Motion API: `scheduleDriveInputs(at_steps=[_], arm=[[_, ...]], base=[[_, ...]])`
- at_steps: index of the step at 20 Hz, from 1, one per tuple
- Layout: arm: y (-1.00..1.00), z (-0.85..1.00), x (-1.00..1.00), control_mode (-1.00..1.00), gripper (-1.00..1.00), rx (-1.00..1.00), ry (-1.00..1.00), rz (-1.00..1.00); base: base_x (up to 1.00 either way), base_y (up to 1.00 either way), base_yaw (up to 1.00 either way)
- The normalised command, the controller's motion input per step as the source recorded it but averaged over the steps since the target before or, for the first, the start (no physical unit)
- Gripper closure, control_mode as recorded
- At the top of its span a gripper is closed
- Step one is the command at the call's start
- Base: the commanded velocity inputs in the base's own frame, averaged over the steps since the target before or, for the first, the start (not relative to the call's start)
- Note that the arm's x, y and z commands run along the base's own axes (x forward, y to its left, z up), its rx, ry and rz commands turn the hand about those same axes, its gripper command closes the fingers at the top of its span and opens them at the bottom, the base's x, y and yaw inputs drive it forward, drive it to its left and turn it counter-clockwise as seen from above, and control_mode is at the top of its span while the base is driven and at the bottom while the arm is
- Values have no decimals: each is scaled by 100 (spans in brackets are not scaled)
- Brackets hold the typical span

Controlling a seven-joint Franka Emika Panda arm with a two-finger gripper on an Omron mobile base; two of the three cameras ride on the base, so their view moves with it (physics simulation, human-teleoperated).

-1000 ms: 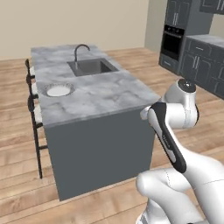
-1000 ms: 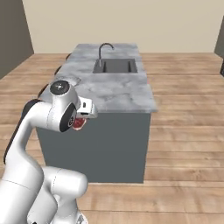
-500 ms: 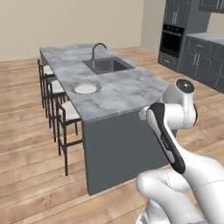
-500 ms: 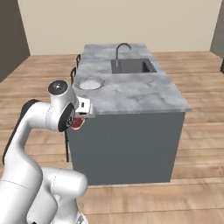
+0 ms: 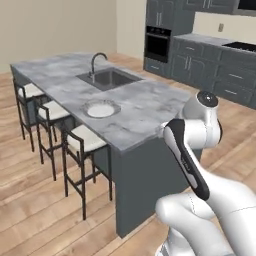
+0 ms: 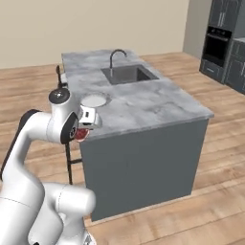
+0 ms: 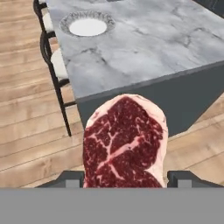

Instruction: Take the cheese, steak, and corn from the fridge and place them on the plate on the dining counter to create an appetizer plate.

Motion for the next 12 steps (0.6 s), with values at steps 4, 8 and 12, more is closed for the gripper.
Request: scheduleDriveInputs(at_steps=[4, 8, 12], arm=[[0, 0, 0, 100, 100, 0, 0, 0], [0, 0, 0, 100, 100, 0, 0, 0], [0, 0, 0, 100, 100, 0, 0, 0]], base=[[46, 100, -48], [33, 90, -42], [26, 78, -38]])
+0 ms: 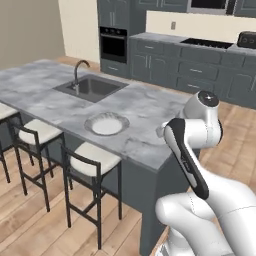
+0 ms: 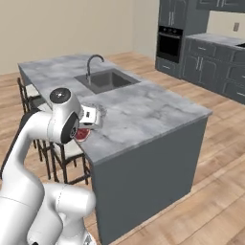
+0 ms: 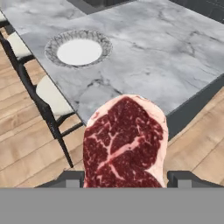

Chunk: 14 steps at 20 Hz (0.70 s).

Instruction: Take the cheese, steak, and corn from the fridge and place them on the plate on the dining counter to create an appetizer plate.

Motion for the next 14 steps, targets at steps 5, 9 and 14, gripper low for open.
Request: scheduleDriveInputs(at_steps=[5, 9, 14], arm=[[0, 0, 0, 100, 100, 0, 0, 0], [0, 0, 0, 100, 100, 0, 0, 0], [0, 0, 0, 100, 100, 0, 0, 0]], base=[[38, 88, -41], [30, 100, -42], [24, 100, -42]])
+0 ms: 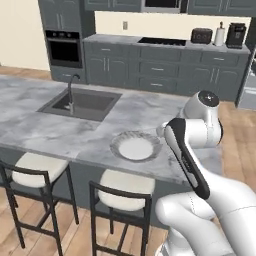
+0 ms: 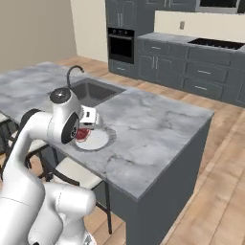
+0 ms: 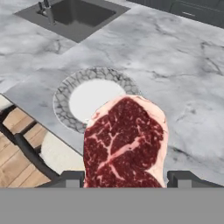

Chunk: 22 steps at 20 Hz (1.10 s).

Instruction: Take the cheese, steak, and corn from the fridge and place them on the plate on the dining counter to create an appetizer plate.

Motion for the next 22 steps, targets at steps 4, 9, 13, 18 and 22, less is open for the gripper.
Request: scheduleDriveInputs(at_steps=[4, 9, 13, 18, 22], arm=[[0, 0, 0, 100, 100, 0, 0, 0], [0, 0, 0, 100, 100, 0, 0, 0], [0, 0, 0, 100, 100, 0, 0, 0], [59, -8, 51, -100, 100, -3, -1, -18], [68, -9, 34, -100, 100, 0, 3, -2]], base=[[35, 100, -42], [53, 51, -39], [64, 57, -30], [15, 17, -5], [0, 0, 0]])
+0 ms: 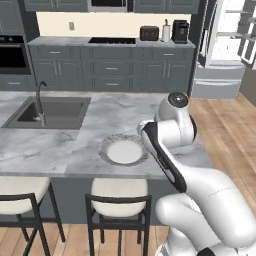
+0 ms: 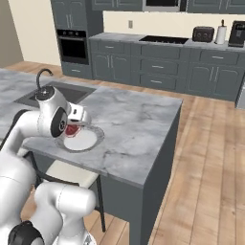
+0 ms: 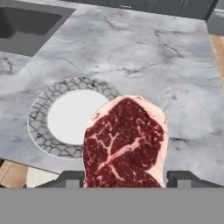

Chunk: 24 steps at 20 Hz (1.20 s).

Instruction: Take the cheese, steak, and corn from the fridge and place them on the plate on the dining counter to create an appetizer plate.

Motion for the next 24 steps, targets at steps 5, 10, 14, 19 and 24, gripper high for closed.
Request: scheduleDriveInputs(at_steps=[5, 10, 14, 19, 24], arm=[[59, -17, 26, -100, 100, 0, 14, 0], [31, -28, 28, -100, 100, 6, 22, 0], [8, -39, 38, -100, 100, 2, 6, 0], [1, -57, 45, -100, 100, 0, 0, 0], [14, -56, 49, -100, 100, 0, 0, 0]], base=[[0, 0, 0], [0, 0, 0], [0, 0, 0], [0, 0, 0], [0, 0, 0]])
